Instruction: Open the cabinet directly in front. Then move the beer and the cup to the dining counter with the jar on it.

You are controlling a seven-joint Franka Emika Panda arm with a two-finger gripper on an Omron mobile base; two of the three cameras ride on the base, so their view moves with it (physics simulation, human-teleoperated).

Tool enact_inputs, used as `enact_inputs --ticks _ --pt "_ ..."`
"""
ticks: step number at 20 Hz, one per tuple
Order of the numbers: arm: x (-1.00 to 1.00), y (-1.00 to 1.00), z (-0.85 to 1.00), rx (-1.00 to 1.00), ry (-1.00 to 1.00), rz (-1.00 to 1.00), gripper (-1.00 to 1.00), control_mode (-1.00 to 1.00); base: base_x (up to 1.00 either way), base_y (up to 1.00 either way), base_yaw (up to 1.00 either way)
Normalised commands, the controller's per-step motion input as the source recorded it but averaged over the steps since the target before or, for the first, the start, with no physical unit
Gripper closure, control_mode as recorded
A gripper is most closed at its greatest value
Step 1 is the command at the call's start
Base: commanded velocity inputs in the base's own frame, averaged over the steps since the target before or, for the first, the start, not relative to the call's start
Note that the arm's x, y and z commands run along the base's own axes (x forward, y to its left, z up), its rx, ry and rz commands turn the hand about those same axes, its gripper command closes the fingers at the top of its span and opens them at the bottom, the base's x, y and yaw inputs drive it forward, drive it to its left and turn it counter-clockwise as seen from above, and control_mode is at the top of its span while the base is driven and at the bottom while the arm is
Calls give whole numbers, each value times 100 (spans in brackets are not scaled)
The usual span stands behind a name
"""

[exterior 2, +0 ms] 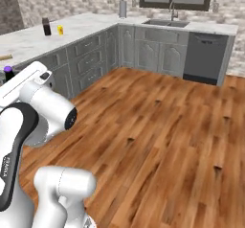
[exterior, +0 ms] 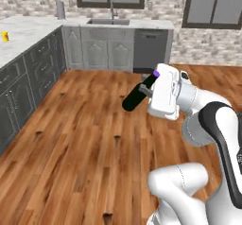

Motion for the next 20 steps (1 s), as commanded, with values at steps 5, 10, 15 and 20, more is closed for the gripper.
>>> enact_inputs --ticks 5,10,15,20 --pt "0 0 0 0 0 0 100 100 100 -3 26" --pt "0 0 0 0 0 0 100 100 100 -30 7" --pt "0 0 0 0 0 0 100 100 100 -14 1" --pt "0 0 0 0 0 0 100 100 100 -1 0"
